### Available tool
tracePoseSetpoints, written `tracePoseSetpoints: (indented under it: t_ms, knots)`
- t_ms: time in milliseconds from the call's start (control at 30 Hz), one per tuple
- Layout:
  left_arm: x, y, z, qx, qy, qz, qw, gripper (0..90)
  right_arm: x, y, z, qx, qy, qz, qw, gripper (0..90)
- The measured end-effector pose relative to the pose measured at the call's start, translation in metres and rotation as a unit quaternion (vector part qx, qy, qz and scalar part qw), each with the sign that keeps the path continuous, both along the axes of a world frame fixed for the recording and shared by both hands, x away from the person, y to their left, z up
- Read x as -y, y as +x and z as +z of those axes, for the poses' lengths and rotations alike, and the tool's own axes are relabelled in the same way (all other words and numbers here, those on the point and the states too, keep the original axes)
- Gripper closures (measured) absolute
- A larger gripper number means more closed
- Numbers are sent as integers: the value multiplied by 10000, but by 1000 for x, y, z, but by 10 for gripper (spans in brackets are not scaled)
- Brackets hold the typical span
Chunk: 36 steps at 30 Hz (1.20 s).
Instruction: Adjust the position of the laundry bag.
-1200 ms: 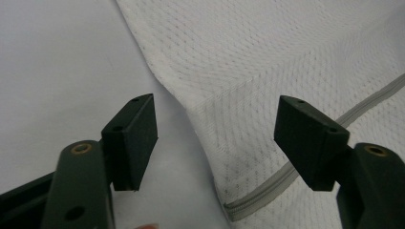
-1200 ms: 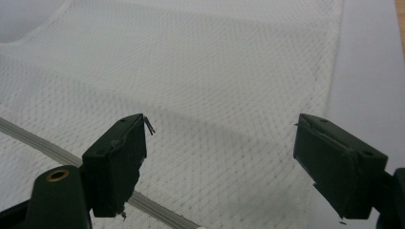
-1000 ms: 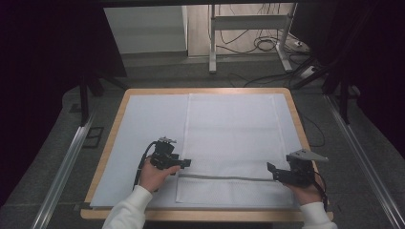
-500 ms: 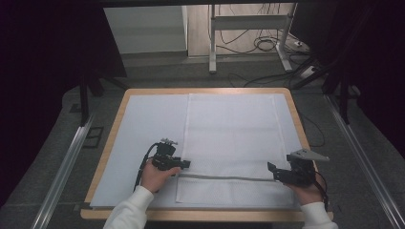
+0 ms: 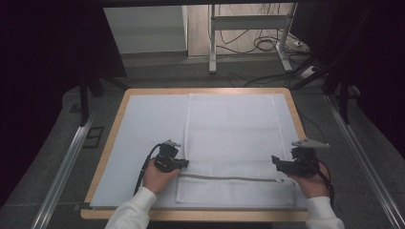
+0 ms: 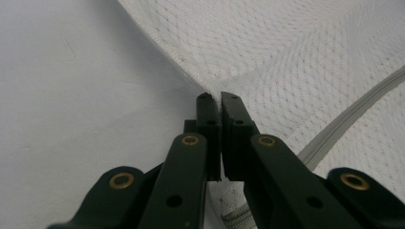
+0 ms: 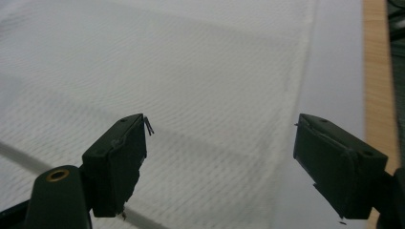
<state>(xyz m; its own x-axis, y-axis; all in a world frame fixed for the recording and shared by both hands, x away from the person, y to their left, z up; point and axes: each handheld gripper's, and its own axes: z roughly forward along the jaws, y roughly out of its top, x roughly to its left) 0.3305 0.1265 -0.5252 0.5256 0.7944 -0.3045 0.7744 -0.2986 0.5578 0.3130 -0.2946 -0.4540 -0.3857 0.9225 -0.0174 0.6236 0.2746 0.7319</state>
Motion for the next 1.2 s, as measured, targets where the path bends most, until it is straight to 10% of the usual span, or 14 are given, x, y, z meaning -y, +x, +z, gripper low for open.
tracePoseSetpoints:
  t_ms: [667, 1200]
  knots:
    - [-4, -4, -2, 14, -253, 108, 9996, 891, 33, 27, -26, -908, 252, -313, 9951, 355]
    - [-4, -5, -1, 55, -314, 137, 9994, 891, 34, 35, -37, -1174, 212, -233, 9926, 417]
